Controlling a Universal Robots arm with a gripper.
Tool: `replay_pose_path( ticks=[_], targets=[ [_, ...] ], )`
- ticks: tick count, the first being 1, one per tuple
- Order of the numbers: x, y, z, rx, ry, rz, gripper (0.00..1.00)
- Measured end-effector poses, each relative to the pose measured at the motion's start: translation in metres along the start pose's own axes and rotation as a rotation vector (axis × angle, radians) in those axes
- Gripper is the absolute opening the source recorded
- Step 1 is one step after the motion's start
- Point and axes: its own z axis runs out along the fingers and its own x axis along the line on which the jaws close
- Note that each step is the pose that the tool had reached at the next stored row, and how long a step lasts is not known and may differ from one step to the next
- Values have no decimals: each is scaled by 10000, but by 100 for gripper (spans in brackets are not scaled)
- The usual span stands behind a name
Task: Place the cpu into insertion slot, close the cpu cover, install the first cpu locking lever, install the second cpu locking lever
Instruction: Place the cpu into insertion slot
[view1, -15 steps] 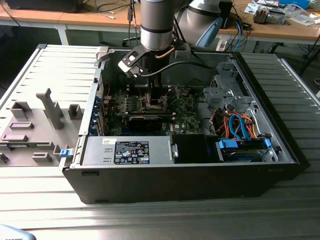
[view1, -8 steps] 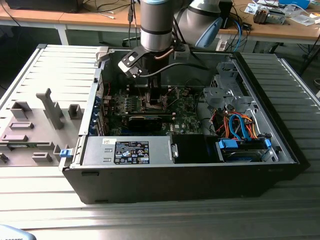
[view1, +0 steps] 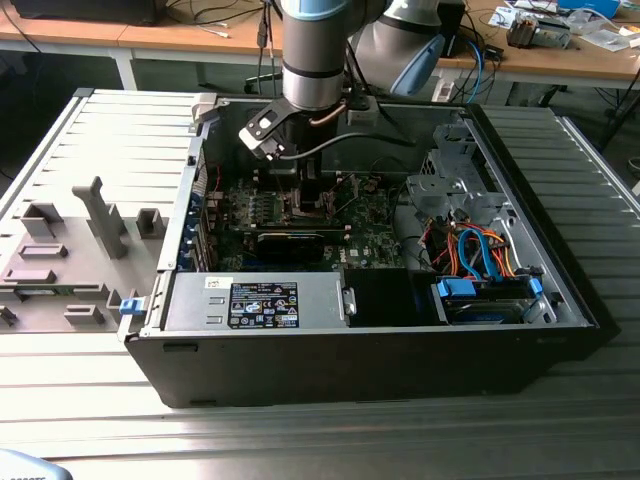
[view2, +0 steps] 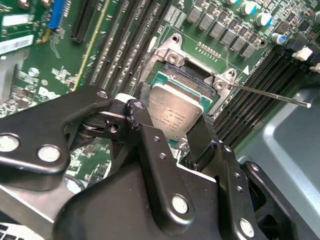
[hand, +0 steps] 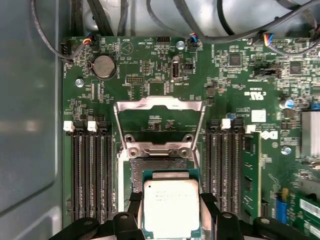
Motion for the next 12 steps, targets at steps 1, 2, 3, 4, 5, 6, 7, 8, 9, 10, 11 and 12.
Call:
replay_pose_path(
  ticks=[1,2,3,4,5,6,7,8,9,10,11,12],
  targets=[
    [9,1,15,1,0,3,54],
    [19,3,32,3,-1,6,54],
    [28,4,48,3,-1,8,54],
    [35,5,60,3,1,9,54],
    [47,6,87,5,0,17,54],
    [53,6,101,5,1,23,54],
    [57,6,114,5,0,28,54],
    [60,6,125,6,0,32,54],
    [63,6,138,6,-1,37,54],
    [66,6,155,6,0,50,54],
    [66,5,167,6,-1,62,54],
    [67,5,174,7,-1,76,54]
  ],
)
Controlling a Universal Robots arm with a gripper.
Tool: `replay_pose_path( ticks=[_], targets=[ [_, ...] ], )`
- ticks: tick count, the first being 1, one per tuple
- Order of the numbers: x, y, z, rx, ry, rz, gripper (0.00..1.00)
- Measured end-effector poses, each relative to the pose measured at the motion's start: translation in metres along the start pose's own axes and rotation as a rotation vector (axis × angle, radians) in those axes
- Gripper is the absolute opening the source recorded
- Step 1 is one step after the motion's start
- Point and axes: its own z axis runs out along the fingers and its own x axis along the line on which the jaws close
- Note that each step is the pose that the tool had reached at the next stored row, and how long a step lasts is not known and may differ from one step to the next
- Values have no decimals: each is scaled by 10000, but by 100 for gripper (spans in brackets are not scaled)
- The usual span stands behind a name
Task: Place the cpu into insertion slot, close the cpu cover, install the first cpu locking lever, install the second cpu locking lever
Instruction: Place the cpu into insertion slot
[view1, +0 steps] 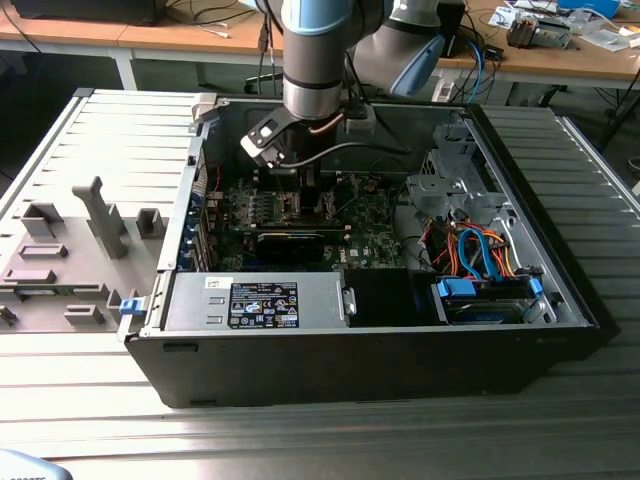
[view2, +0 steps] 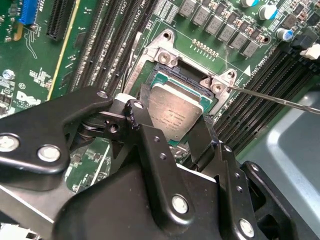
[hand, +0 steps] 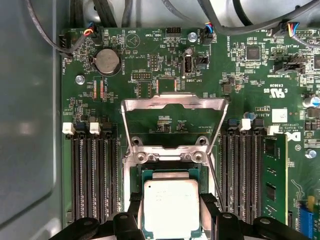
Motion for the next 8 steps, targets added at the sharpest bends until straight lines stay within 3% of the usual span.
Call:
replay_pose_path(
  ticks=[8],
  targets=[
    [1,0,47,3,-2,112,54]
  ],
)
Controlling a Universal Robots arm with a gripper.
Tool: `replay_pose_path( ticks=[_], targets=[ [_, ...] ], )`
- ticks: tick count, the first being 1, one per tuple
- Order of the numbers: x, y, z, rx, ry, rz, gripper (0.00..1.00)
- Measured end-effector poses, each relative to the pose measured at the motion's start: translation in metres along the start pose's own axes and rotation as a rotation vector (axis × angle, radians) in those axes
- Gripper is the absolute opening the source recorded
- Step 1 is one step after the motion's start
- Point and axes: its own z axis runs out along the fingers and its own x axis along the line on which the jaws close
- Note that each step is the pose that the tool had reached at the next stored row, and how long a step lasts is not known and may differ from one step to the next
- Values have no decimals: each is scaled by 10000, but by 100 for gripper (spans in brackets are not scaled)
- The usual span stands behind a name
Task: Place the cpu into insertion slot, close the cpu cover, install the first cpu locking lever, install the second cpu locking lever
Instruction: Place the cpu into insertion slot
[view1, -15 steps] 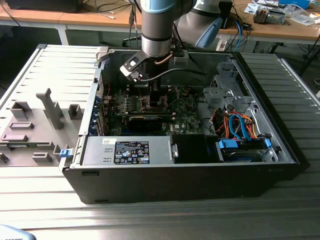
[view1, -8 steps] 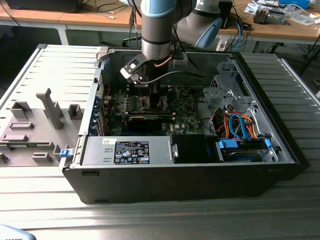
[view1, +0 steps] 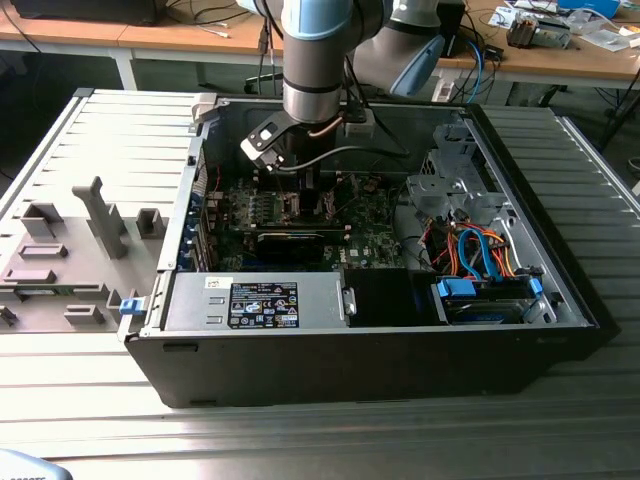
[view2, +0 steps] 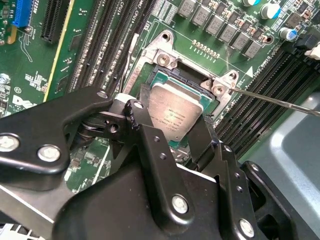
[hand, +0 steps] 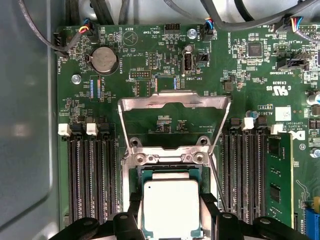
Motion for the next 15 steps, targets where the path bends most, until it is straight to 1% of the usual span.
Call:
replay_pose_path(
  ticks=[10,12,13,15],
  targets=[
    [0,0,3,-1,-2,8,54],
    [0,0,3,0,1,8,56],
    [0,0,3,0,1,8,62],
    [0,0,4,-1,1,8,62]
  ],
)
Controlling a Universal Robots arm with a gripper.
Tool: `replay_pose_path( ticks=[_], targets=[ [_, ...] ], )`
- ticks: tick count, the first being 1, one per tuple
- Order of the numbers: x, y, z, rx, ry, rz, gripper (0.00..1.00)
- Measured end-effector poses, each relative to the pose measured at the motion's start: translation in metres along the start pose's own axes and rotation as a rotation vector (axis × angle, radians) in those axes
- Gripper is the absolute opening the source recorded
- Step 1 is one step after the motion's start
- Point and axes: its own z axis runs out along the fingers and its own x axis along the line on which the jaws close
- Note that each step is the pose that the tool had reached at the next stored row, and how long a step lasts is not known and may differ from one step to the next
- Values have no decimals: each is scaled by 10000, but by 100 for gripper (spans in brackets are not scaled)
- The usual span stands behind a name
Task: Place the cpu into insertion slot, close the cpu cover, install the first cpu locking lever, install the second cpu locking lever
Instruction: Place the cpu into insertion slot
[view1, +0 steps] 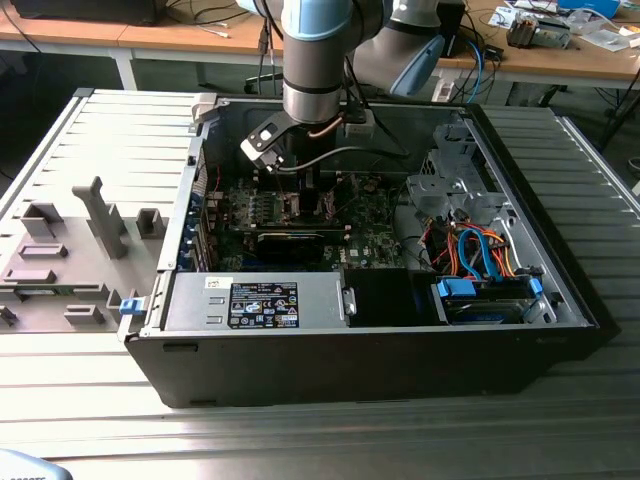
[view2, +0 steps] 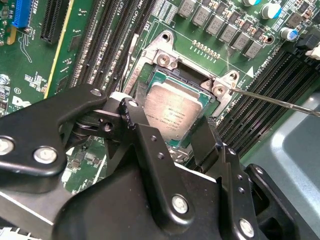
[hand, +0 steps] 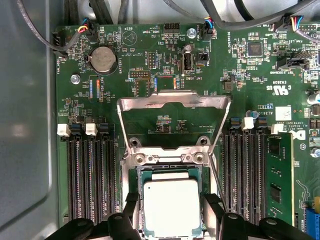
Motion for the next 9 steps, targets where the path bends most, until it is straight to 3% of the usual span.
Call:
replay_pose_path(
  ticks=[5,9],
  targets=[
    [-1,0,-31,0,10,1,62],
    [-2,0,-65,1,67,-1,62]
  ],
)
